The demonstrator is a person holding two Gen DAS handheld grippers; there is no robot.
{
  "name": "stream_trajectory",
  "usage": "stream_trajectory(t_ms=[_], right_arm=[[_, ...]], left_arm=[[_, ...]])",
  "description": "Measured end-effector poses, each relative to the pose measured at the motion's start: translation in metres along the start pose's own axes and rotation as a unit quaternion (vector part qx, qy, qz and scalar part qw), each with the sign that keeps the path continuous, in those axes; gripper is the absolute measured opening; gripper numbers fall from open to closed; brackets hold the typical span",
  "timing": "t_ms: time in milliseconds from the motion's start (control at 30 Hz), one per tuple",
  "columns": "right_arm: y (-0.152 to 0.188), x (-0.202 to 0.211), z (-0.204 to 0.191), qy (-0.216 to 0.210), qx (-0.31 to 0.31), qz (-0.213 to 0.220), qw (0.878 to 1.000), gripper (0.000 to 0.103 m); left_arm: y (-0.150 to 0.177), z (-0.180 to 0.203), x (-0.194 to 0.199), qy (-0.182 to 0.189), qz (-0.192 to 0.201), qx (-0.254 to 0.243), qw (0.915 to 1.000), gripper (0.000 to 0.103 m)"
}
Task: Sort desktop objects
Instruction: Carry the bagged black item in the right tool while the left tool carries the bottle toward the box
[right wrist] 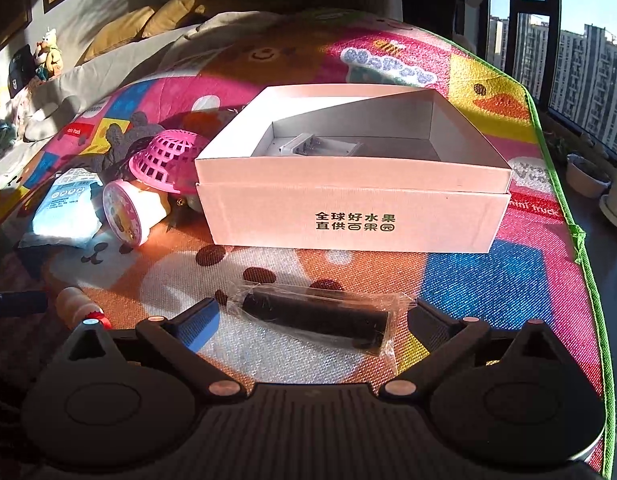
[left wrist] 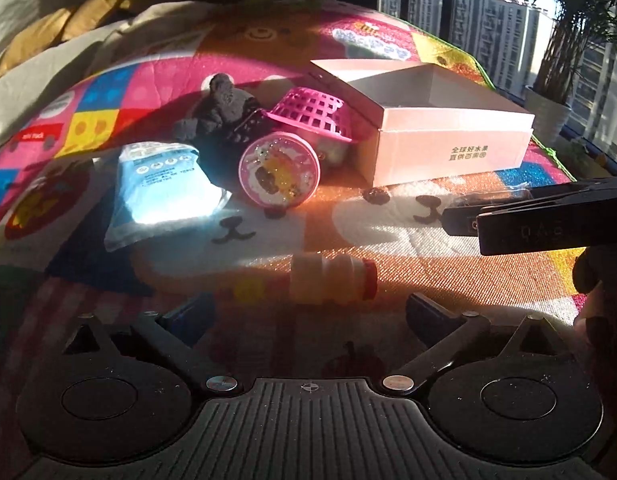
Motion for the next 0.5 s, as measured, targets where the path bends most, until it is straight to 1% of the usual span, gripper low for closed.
stream_trajectory(t_ms=[167,367,500], right_arm=[[0.0019,0.0002,0.0014,-0.005,-0.003,-0.002,1.000,0.101],[0.0026,-0.0012,0.0002,-0.010,-0.001,-0.006,1.000,0.101],[0.0015,-0.0024,-0.0009,-0.004,0.002,-0.006,1.000,0.101]], left_arm=[[-0.0009,-0.0005,-0.0003,0.001,-0.010,-0.002,0.9999,0.103],[0.0006,-0.0005,-0.0006,0.006,-0.004,-0.004,1.0000,0.103],[0.0005,-0.0003,-0.0003,0.009,-0.003,-0.009,0.9999,0.103]])
Point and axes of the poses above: each gripper's, at about its wrist camera, not at the fingertips, and x roughly against the way its jaws point, z to its right, y to its underside, the point moved 9 cm from there along -x, roughly the way its jaws point, and after that the axes turned 12 degrees about -z, right-handed, at the moved point
